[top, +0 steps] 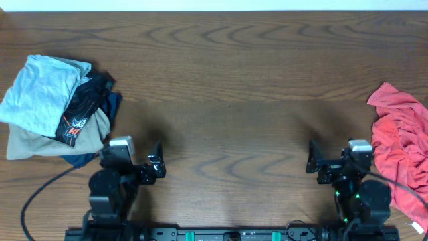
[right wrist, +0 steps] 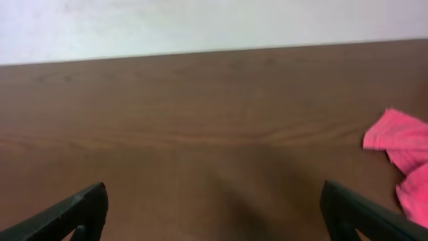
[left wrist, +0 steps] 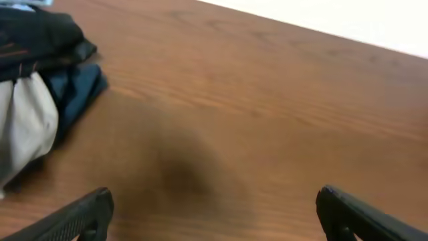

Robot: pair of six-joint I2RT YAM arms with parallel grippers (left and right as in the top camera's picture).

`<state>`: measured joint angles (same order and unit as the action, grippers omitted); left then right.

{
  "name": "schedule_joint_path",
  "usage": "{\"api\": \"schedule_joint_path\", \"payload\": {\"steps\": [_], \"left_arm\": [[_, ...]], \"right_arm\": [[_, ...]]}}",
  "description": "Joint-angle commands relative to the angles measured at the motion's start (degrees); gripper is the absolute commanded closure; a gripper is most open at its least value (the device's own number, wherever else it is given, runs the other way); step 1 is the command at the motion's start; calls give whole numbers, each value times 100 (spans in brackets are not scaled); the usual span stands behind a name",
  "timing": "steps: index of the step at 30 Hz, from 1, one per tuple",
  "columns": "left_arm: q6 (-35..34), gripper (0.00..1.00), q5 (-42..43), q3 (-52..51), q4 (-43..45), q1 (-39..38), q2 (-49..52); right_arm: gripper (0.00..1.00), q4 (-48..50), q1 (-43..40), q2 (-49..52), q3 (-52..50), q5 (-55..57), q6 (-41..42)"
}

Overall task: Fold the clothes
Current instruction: 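Reach the right gripper to the crumpled orange shirt and grasp it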

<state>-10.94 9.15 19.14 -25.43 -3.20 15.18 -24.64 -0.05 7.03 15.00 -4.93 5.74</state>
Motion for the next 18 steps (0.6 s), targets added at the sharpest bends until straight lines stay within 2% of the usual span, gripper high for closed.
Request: {"api": "schedule_joint_path", "payload": {"steps": [1, 7, 12, 18], "left_arm": [[-70, 2, 245, 839, -540, 24, 693], [-68, 2, 240, 1915, -1628, 24, 1757], [-70, 2, 243, 2518, -2262, 24, 2511], [-70, 2, 243, 2597, -2422, 24, 2986]], "right_arm": [[1, -343, -28, 754, 625, 0, 90], [1, -1233, -28, 2494, 1836, 0, 87], [1, -2420, -28, 4098, 2981, 417, 87], [1, -2524, -26, 5335, 3501, -59, 151]]}}
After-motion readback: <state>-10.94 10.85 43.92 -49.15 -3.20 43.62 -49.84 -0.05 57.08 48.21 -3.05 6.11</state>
